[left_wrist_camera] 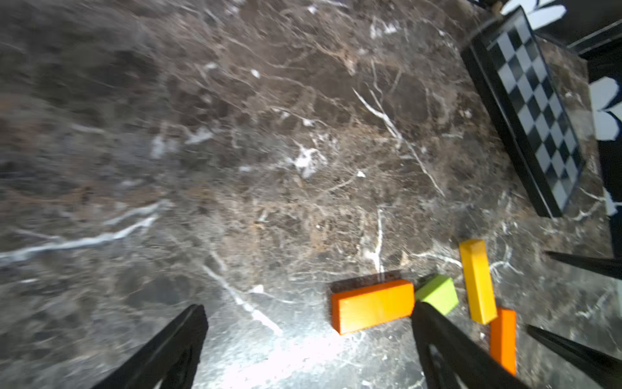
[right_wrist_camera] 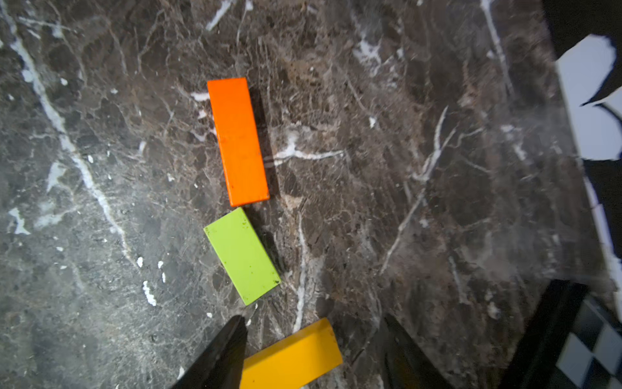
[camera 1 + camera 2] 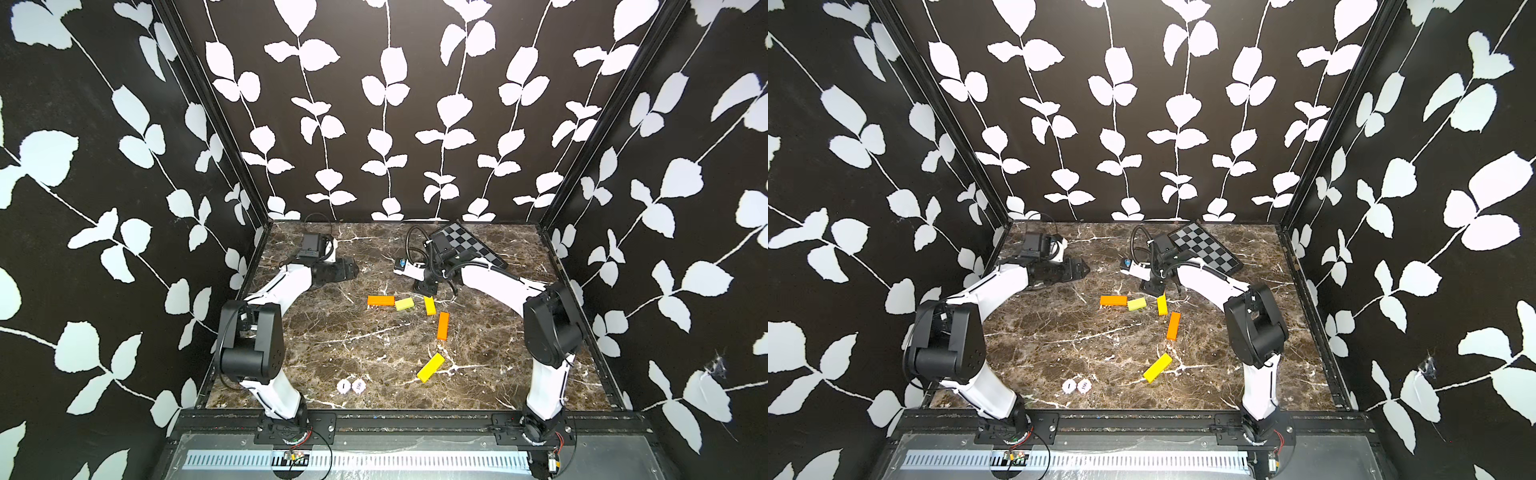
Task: Assemble the number 7 with building blocks
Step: Assemble the building block at the center of the board.
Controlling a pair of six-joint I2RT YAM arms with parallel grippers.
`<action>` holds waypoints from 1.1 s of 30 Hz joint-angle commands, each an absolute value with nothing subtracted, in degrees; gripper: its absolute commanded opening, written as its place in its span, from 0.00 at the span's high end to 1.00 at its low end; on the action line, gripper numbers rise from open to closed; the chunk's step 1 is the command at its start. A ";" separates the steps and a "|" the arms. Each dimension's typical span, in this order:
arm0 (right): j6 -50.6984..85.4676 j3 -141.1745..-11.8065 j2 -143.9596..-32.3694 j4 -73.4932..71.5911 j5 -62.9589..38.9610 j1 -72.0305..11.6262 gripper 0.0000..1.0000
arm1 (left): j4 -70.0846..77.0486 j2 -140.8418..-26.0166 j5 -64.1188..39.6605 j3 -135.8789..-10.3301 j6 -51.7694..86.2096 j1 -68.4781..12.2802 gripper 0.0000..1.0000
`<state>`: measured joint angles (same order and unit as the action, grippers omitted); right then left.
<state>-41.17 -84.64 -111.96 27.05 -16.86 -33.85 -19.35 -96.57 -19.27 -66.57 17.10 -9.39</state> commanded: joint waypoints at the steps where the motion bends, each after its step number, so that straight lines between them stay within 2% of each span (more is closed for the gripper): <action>1: -43.41 -85.28 -113.95 30.44 -20.56 -34.45 0.40 | -18.37 -97.11 -22.14 -67.15 18.58 -10.04 0.04; 5: -43.51 -85.37 -114.98 30.74 -22.27 -34.54 0.41 | -15.72 -97.67 -25.27 -66.21 20.92 -10.82 0.04; 33: -45.44 -92.08 -123.12 36.27 -22.42 -36.46 0.45 | -16.61 -98.35 -23.64 -67.23 19.94 -11.42 0.04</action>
